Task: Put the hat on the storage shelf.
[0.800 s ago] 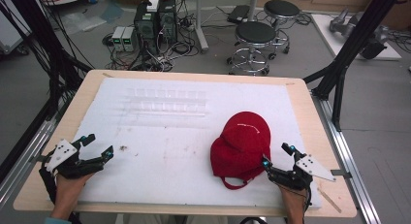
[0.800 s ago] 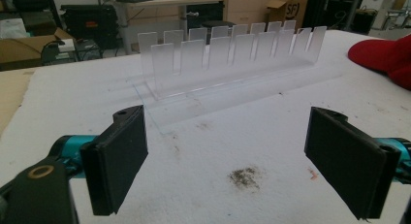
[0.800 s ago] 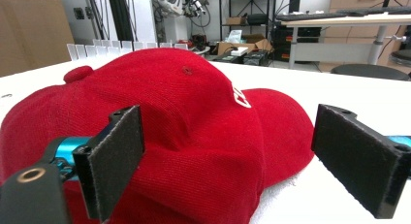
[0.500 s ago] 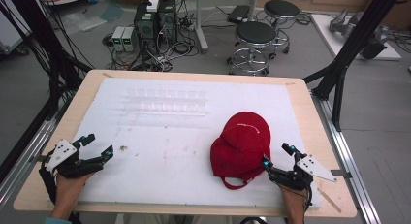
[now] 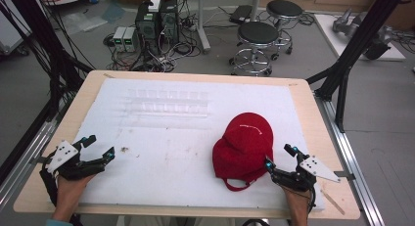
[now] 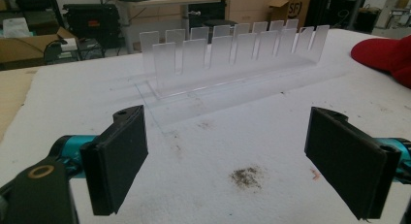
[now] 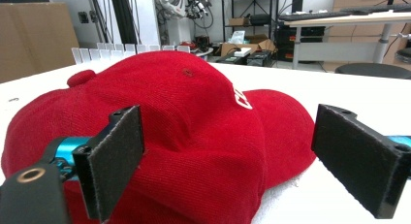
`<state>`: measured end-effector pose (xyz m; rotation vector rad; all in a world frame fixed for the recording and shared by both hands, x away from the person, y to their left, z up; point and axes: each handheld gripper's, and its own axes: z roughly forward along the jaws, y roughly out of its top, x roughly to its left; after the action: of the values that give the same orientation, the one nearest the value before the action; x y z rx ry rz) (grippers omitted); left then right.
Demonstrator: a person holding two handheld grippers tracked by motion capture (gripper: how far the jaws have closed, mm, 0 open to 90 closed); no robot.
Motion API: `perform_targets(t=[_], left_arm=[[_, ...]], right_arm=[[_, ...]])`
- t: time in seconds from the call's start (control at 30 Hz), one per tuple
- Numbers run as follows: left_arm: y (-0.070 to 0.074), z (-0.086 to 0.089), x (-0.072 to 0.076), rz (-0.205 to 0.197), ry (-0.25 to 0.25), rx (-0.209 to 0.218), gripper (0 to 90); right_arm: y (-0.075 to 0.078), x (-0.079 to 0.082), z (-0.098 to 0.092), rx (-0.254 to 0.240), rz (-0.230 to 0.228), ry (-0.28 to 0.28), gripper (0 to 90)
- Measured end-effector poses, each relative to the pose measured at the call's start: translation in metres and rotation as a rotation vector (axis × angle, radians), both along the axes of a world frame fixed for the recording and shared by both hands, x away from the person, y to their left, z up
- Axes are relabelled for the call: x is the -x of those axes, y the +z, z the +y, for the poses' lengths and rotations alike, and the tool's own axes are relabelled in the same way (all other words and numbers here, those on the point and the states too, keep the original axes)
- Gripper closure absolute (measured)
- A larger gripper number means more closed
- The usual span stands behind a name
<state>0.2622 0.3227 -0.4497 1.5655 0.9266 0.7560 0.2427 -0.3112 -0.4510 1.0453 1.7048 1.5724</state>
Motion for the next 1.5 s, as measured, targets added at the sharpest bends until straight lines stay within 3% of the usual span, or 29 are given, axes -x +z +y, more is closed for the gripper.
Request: perform_targets(t=[0.37, 0.4, 0.47, 0.53, 0.57, 0.63, 0.67, 0.7, 0.87, 1.0, 1.03, 1.2, 1.27, 1.3, 1.37, 1.5], left_arm=[[0.000, 0.000, 0.000, 0.007, 0.005, 0.004, 15.8], [0.000, 0.000, 0.000, 0.006, 0.006, 0.003, 15.8], [0.000, 0.000, 0.000, 0.006, 0.005, 0.002, 15.8], [0.000, 0.000, 0.000, 0.005, 0.003, 0.002, 15.8], [0.000, 0.000, 0.000, 0.004, 0.003, 0.002, 15.8], [0.000, 0.000, 0.000, 0.004, 0.003, 0.002, 15.8], [0.000, 0.000, 0.000, 0.004, 0.003, 0.001, 15.8], [0.000, 0.000, 0.000, 0.004, 0.003, 0.002, 15.8], [0.000, 0.000, 0.000, 0.005, 0.004, 0.005, 15.8], [0.000, 0.000, 0.000, 0.005, 0.003, 0.004, 15.8], [0.000, 0.000, 0.000, 0.005, 0.003, 0.005, 15.8], [0.000, 0.000, 0.000, 0.006, 0.004, 0.004, 15.8], [0.000, 0.000, 0.000, 0.005, 0.004, 0.004, 15.8], [0.000, 0.000, 0.000, 0.005, 0.005, 0.004, 15.8], [0.000, 0.000, 0.000, 0.005, 0.005, 0.004, 15.8], [0.000, 0.000, 0.000, 0.006, 0.006, 0.002, 15.8]], right_arm=[[0.017, 0.001, -0.007, 0.018, 0.022, 0.101, 10.6], [0.019, 0.001, -0.007, 0.030, 0.042, 0.133, 10.5], [0.020, 0.001, -0.007, 0.047, 0.050, 0.146, 10.6], [0.020, 0.001, -0.004, 0.110, 0.066, 0.160, 10.6], [0.020, 0.001, -0.004, 0.110, 0.066, 0.160, 10.6], [0.019, 0.001, 0.000, 0.164, 0.105, 0.174, 10.6], [0.019, 0.001, 0.000, 0.164, 0.105, 0.174, 10.6], [0.018, -0.001, 0.002, 0.180, 0.135, 0.189, 10.6], [0.017, -0.003, 0.003, 0.200, 0.156, 0.197, 14.0], [0.014, -0.003, 0.001, 0.212, 0.173, 0.199, 21.6], [0.012, -0.003, -0.001, 0.220, 0.183, 0.197, 28.2], [0.008, -0.004, 0.001, 0.235, 0.208, 0.217, 45.3], [0.009, -0.005, 0.002, 0.234, 0.215, 0.228, 57.6], [0.009, -0.005, 0.002, 0.234, 0.215, 0.228, 57.6], [0.011, -0.004, 0.006, 0.256, 0.209, 0.228, 74.4], [0.014, -0.005, 0.009, 0.240, 0.230, 0.228, 84.5]])
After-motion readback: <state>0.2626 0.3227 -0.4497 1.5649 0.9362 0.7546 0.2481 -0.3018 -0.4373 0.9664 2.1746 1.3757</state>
